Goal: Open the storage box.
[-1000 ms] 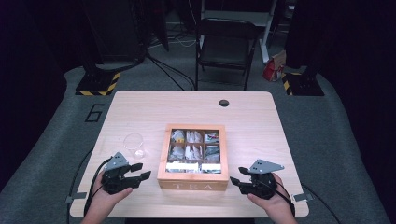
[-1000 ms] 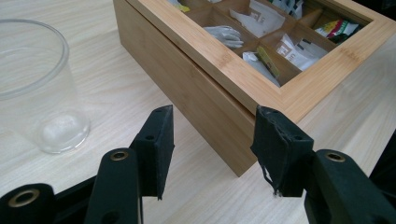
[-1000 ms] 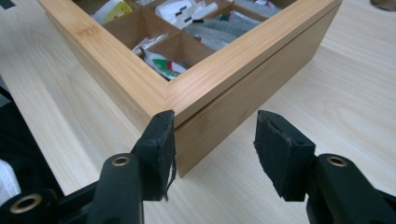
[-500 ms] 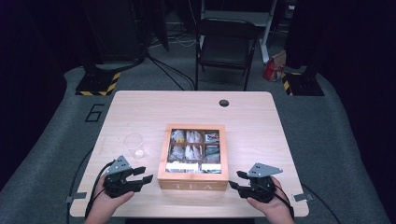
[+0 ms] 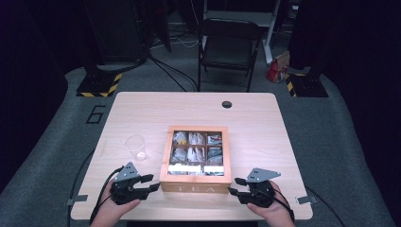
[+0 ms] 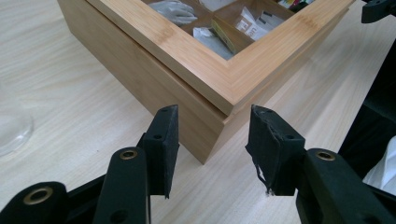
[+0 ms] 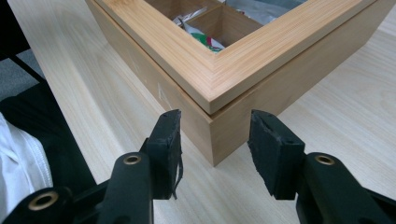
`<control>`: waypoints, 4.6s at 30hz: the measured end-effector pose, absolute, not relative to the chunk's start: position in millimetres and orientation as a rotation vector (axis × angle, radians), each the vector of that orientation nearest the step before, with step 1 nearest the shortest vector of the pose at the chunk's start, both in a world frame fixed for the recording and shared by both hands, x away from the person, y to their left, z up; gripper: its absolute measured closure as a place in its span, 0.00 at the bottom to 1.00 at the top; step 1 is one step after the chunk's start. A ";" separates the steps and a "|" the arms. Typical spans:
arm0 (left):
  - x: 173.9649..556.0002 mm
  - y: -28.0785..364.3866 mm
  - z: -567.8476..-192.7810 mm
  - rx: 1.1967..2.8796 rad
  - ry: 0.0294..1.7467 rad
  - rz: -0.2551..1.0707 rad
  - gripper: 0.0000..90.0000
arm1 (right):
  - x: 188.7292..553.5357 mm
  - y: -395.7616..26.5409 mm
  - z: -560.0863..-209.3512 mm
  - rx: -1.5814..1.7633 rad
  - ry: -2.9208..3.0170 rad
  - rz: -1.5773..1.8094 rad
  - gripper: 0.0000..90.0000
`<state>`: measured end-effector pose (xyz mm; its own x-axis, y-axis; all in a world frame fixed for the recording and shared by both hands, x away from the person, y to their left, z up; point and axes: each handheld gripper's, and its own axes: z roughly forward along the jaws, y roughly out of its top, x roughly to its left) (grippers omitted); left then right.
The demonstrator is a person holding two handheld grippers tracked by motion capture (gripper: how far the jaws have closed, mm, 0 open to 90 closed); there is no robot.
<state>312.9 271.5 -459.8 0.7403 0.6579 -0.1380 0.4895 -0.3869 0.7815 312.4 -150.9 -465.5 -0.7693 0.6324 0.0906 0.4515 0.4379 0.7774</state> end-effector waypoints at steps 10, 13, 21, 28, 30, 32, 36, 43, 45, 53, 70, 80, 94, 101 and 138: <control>314.1 266.8 -464.1 2.077 0.855 0.227 0.63 | 313.8 -142.8 -469.0 0.920 2.501 1.226 0.63; 314.7 265.7 -464.6 2.083 0.848 0.223 0.63 | 314.5 -141.8 -468.8 0.909 2.500 1.226 0.63; 315.2 260.9 -466.1 2.082 0.843 0.237 0.65 | 315.9 -141.3 -468.7 0.914 2.479 1.238 0.65; 315.7 257.7 -465.6 2.081 0.836 0.240 0.66 | 317.2 -140.5 -467.8 0.924 2.474 1.242 0.64; 315.8 257.6 -465.4 2.082 0.837 0.238 0.67 | 317.3 -140.5 -467.8 0.927 2.475 1.243 0.64; 316.2 257.3 -465.2 2.087 0.824 0.245 0.67 | 317.3 -139.9 -467.9 0.929 2.469 1.240 0.64; 316.5 256.9 -465.9 2.082 0.831 0.242 0.67 | 317.6 -139.4 -467.9 0.928 2.462 1.239 0.64; 316.5 256.3 -465.4 2.081 0.838 0.236 0.67 | 317.9 -139.7 -466.8 0.943 2.455 1.235 0.64; 316.7 256.8 -465.0 2.080 0.841 0.238 0.67 | 317.9 -139.6 -466.4 0.951 2.458 1.236 0.64; 316.9 260.8 -458.1 2.025 0.842 0.229 0.70 | 317.9 -137.3 -464.6 0.942 2.456 1.209 0.64; 318.4 256.5 -454.9 2.029 0.826 0.279 0.69 | 317.5 -140.3 -453.4 0.955 2.401 1.281 0.65; 321.8 251.5 -441.7 2.034 0.857 0.263 0.70 | 319.7 -142.3 -446.9 0.957 2.364 1.340 0.63; 327.2 253.2 -423.4 2.024 0.879 0.240 0.70 | 322.6 -147.3 -435.3 0.945 2.327 1.319 0.55; 332.1 253.7 -410.5 2.025 0.874 0.255 0.70 | 329.2 -146.9 -422.4 0.920 2.305 1.354 0.54; 356.4 254.0 -359.3 2.010 0.821 0.371 0.66 | 355.8 -141.0 -364.1 0.858 2.301 1.353 0.56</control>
